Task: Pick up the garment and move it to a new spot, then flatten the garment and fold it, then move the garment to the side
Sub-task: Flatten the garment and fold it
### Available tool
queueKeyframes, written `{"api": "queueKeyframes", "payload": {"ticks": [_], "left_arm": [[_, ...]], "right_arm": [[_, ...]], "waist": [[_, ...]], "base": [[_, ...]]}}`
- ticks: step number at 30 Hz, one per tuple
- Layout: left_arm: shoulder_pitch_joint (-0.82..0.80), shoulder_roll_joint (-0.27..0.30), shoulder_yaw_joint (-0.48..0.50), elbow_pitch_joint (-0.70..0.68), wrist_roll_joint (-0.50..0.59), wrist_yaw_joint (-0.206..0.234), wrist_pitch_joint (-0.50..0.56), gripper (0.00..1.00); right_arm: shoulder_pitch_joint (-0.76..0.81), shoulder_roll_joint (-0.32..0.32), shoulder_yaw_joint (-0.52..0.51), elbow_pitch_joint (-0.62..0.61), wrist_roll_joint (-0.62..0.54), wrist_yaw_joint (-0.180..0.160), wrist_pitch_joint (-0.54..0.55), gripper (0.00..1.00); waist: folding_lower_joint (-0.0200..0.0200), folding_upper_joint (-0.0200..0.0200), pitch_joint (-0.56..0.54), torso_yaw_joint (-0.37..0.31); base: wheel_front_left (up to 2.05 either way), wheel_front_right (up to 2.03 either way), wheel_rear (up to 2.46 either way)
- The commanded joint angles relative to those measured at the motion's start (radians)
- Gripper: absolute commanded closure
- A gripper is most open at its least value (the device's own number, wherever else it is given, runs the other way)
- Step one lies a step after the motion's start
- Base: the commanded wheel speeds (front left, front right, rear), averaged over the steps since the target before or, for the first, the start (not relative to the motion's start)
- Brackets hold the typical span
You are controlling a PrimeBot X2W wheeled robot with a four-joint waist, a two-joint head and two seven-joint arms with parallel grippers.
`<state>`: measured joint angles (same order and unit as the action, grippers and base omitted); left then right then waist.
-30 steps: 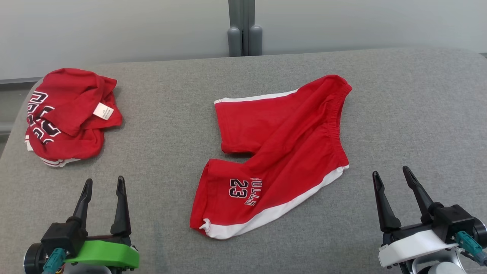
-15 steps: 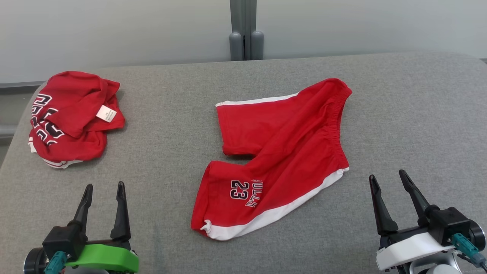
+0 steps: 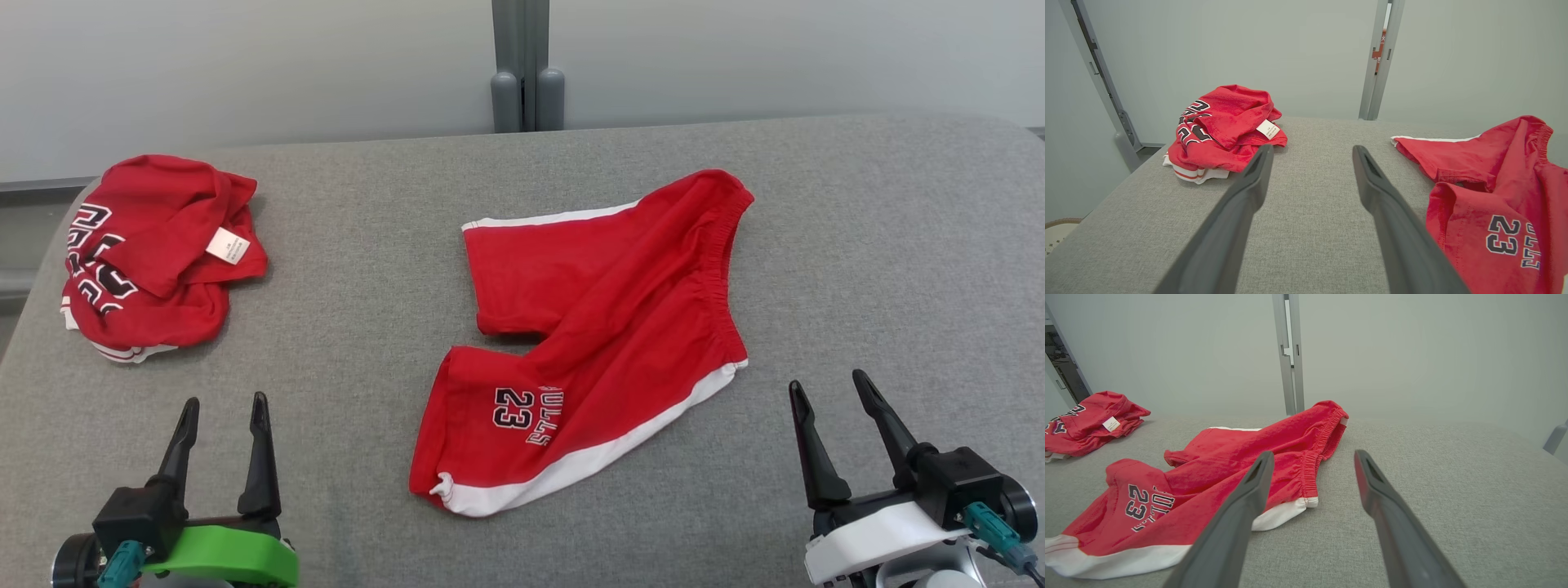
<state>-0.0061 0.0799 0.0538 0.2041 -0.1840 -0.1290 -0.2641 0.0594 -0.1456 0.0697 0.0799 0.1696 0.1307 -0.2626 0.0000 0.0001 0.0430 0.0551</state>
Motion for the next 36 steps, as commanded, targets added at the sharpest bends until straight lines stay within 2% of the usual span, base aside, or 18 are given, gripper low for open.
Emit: {"api": "queueKeyframes", "payload": {"ticks": [1,9,17,23,31,36], "left_arm": [[0.013,0.006,-0.007,0.003,0.002,-0.002,0.000,0.00],[-0.031,0.030,-0.146,0.039,-0.006,-0.002,0.000,0.00],[-0.086,0.071,-0.397,0.139,-0.036,-0.002,0.000,0.00],[-0.133,0.092,-0.541,0.248,-0.082,-0.002,0.000,0.00],[-0.207,0.092,-0.676,0.362,-0.155,-0.001,0.000,0.00],[-0.229,0.093,-0.704,0.381,-0.192,-0.001,0.000,0.00]], "right_arm": [[0.010,-0.003,0.000,0.005,-0.003,0.000,-0.003,0.00],[-0.039,-0.040,0.010,0.087,-0.010,0.000,-0.003,0.00],[-0.162,-0.106,0.074,0.248,0.008,0.000,-0.003,0.00],[-0.270,-0.133,0.146,0.368,0.035,0.000,-0.003,0.00],[-0.393,-0.158,0.270,0.516,0.097,0.000,-0.003,0.00],[-0.448,-0.166,0.318,0.582,0.138,0.000,-0.003,0.00]], "waist": [[0.0000,-0.0001,0.000,0.000],[0.0000,-0.0001,0.013,0.000],[0.0000,-0.0001,0.056,0.000],[0.0000,-0.0001,0.092,0.004],[0.0000,-0.0001,0.132,0.017],[0.0000,-0.0001,0.149,0.030]], "base": [[0.00,0.00,0.00],[0.00,0.00,0.00],[0.00,0.00,0.00],[0.00,0.00,0.00],[0.00,0.00,0.00],[0.00,0.00,0.00]]}}
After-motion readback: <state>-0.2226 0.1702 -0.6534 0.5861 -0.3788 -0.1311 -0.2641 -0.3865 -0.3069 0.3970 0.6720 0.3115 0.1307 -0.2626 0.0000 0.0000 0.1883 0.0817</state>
